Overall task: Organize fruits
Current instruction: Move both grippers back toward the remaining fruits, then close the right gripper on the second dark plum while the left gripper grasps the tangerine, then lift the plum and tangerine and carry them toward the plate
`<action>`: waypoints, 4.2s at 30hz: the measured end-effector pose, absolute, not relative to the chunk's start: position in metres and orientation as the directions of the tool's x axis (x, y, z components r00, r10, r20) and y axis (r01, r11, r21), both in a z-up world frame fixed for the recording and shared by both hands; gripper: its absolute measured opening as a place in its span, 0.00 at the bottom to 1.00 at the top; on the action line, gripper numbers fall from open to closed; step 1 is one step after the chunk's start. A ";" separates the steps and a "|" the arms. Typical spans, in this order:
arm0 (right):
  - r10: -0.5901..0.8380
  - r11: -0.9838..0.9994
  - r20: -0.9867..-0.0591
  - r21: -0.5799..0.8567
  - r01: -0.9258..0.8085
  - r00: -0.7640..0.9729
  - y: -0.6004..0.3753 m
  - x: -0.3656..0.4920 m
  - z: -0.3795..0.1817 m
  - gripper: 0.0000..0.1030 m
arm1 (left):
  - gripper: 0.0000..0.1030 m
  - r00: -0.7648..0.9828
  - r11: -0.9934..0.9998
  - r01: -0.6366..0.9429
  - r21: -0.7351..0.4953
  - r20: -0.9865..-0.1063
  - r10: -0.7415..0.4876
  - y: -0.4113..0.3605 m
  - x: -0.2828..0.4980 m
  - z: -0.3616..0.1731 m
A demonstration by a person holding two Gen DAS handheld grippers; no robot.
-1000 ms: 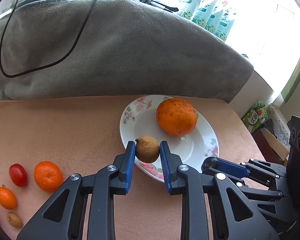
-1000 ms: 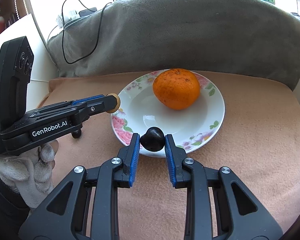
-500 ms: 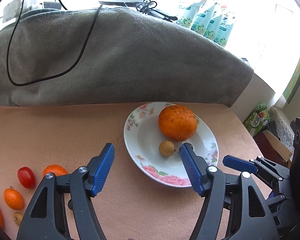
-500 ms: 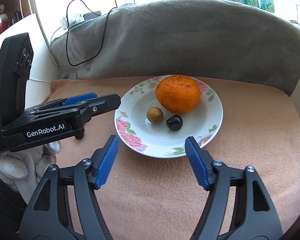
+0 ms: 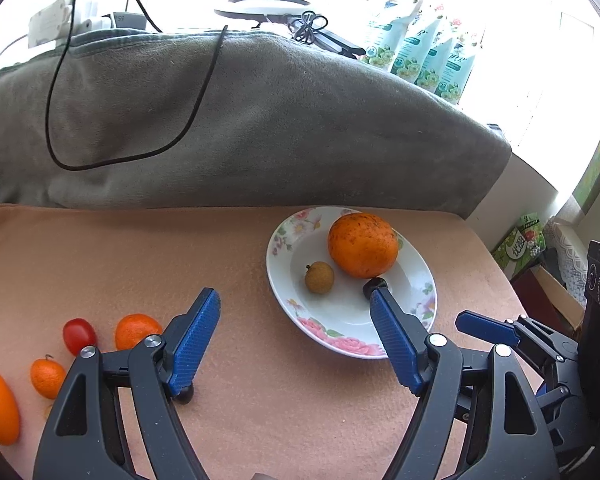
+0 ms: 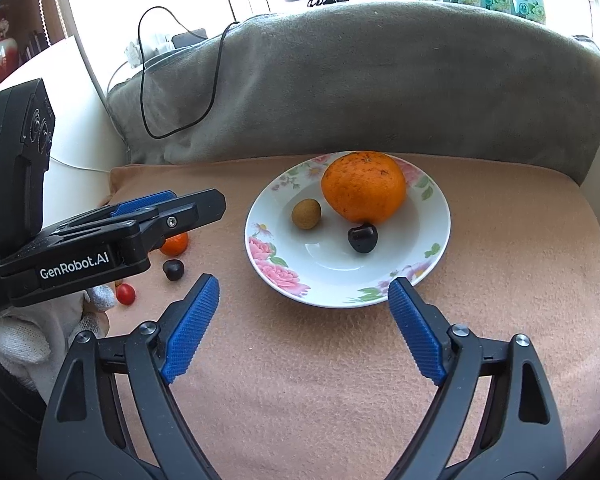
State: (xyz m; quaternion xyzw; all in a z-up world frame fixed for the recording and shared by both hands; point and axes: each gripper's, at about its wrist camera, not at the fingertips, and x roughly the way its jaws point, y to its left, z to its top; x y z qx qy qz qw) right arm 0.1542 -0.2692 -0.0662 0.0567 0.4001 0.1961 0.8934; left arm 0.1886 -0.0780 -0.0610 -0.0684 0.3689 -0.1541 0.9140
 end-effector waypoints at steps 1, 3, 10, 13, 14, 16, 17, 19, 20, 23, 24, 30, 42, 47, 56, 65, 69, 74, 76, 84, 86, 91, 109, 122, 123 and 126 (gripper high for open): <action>0.400 0.915 -0.691 0.262 -0.307 0.602 -0.269 0.153 -0.065 0.86 | 0.75 0.683 0.944 0.230 -0.238 -0.651 -0.331 -0.076 0.186 -0.060; 0.408 0.911 -0.688 0.270 -0.310 0.600 -0.267 0.152 -0.064 0.86 | 0.75 0.690 0.945 0.227 -0.236 -0.646 -0.327 -0.072 0.182 -0.058; 0.434 0.899 -0.681 0.292 -0.325 0.589 -0.260 0.149 -0.059 0.86 | 0.75 0.719 0.957 0.201 -0.210 -0.631 -0.290 -0.050 0.164 -0.052; 0.444 0.895 -0.677 0.296 -0.335 0.587 -0.256 0.148 -0.057 0.86 | 0.75 0.728 0.962 0.181 -0.206 -0.629 -0.272 -0.035 0.155 -0.051; 0.448 0.893 -0.676 0.299 -0.337 0.585 -0.255 0.148 -0.057 0.86 | 0.75 0.731 0.964 0.172 -0.201 -0.630 -0.262 -0.029 0.152 -0.051; 0.460 0.887 -0.672 0.308 -0.345 0.581 -0.252 0.148 -0.056 0.86 | 0.75 0.739 0.969 0.157 -0.190 -0.629 -0.243 -0.018 0.147 -0.051; 0.465 0.884 -0.669 0.310 -0.350 0.580 -0.251 0.148 -0.055 0.86 | 0.75 0.742 0.971 0.148 -0.186 -0.629 -0.233 -0.013 0.144 -0.052; 0.470 0.881 -0.666 0.310 -0.359 0.580 -0.247 0.147 -0.054 0.86 | 0.75 0.747 0.974 0.129 -0.186 -0.627 -0.219 0.000 0.140 -0.053; 0.474 0.878 -0.664 0.311 -0.363 0.579 -0.246 0.146 -0.053 0.86 | 0.75 0.749 0.976 0.119 -0.184 -0.628 -0.210 0.007 0.138 -0.053; 0.490 0.869 -0.656 0.313 -0.384 0.574 -0.240 0.146 -0.052 0.86 | 0.75 0.750 0.980 0.095 -0.176 -0.634 -0.187 0.025 0.132 -0.055; 0.493 0.867 -0.655 0.311 -0.390 0.573 -0.237 0.146 -0.051 0.86 | 0.75 0.749 0.981 0.087 -0.173 -0.638 -0.179 0.031 0.131 -0.056; 0.512 0.853 -0.651 0.308 -0.421 0.560 -0.222 0.147 -0.051 0.86 | 0.75 0.740 0.987 0.024 -0.159 -0.661 -0.124 0.064 0.126 -0.066; 0.543 0.826 -0.664 0.310 -0.471 0.514 -0.190 0.152 -0.057 0.86 | 0.59 0.701 0.992 0.024 -0.120 -0.706 -0.102 0.083 0.131 -0.081; 0.548 0.816 -0.672 0.299 -0.495 0.498 -0.175 0.153 -0.058 0.81 | 0.50 0.678 0.995 0.068 -0.073 -0.728 -0.100 0.074 0.136 -0.088; 0.565 0.787 -0.703 0.302 -0.538 0.432 -0.149 0.161 -0.069 0.56 | 0.39 0.629 0.993 0.105 -0.049 -0.770 -0.105 0.068 0.152 -0.100; 0.569 0.775 -0.729 0.319 -0.546 0.381 -0.129 0.176 -0.088 0.51 | 0.39 0.597 0.992 0.128 -0.003 -0.799 -0.079 0.064 0.161 -0.112; 0.559 0.777 -0.741 0.311 -0.547 0.372 -0.121 0.179 -0.096 0.50 | 0.39 0.588 0.993 0.122 0.000 -0.806 -0.072 0.066 0.167 -0.114; 0.535 0.789 -0.760 0.292 -0.540 0.370 -0.115 0.181 -0.105 0.47 | 0.38 0.572 0.991 0.129 0.041 -0.819 -0.041 0.067 0.173 -0.122; 0.528 0.793 -0.765 0.288 -0.537 0.370 -0.114 0.182 -0.108 0.43 | 0.34 0.573 0.991 0.127 0.045 -0.818 -0.036 0.067 0.174 -0.123; 0.514 0.797 -0.776 0.272 -0.540 0.367 -0.108 0.186 -0.114 0.40 | 0.34 0.580 0.991 0.125 0.047 -0.814 -0.035 0.066 0.175 -0.122; 0.507 0.799 -0.780 0.266 -0.539 0.367 -0.107 0.186 -0.116 0.37 | 0.34 0.582 0.991 0.125 0.044 -0.812 -0.037 0.066 0.174 -0.121; 0.497 0.804 -0.786 0.259 -0.535 0.367 -0.104 0.188 -0.120 0.36 | 0.33 0.587 0.992 0.121 0.039 -0.808 -0.040 0.066 0.173 -0.121; 0.484 0.811 -0.779 0.229 -0.538 0.398 -0.104 0.182 -0.116 0.25 | 0.33 0.608 0.995 0.100 -0.004 -0.792 -0.064 0.073 0.165 -0.113; 0.500 0.821 -0.742 0.243 -0.516 0.446 -0.139 0.162 -0.097 0.25 | 0.33 0.648 0.992 0.114 -0.061 -0.752 -0.121 0.063 0.157 -0.093; 0.500 0.824 -0.739 0.245 -0.511 0.451 -0.143 0.161 -0.095 0.25 | 0.33 0.652 0.991 0.119 -0.066 -0.748 -0.129 0.061 0.157 -0.090; 0.502 0.831 -0.728 0.257 -0.493 0.467 -0.156 0.157 -0.089 0.25 | 0.33 0.663 0.987 0.136 -0.087 -0.732 -0.156 0.052 0.155 -0.084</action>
